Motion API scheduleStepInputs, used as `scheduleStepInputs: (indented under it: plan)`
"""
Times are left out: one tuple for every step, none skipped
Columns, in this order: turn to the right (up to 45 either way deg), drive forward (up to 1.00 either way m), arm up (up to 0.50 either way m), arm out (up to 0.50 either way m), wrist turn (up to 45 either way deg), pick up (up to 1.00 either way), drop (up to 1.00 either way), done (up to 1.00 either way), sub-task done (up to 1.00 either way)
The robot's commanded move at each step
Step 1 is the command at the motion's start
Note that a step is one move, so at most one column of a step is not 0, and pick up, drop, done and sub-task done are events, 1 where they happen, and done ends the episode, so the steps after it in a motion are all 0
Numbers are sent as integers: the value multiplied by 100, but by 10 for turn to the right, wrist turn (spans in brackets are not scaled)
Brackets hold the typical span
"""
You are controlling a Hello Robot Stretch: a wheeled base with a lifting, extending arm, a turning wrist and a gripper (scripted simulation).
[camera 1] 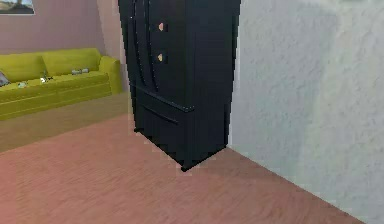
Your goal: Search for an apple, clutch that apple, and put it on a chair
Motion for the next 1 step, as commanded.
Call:
scheduleStepInputs:
  plan:
    - [-90, 0, 0, 0, 0, 0, 0, 0, 0]
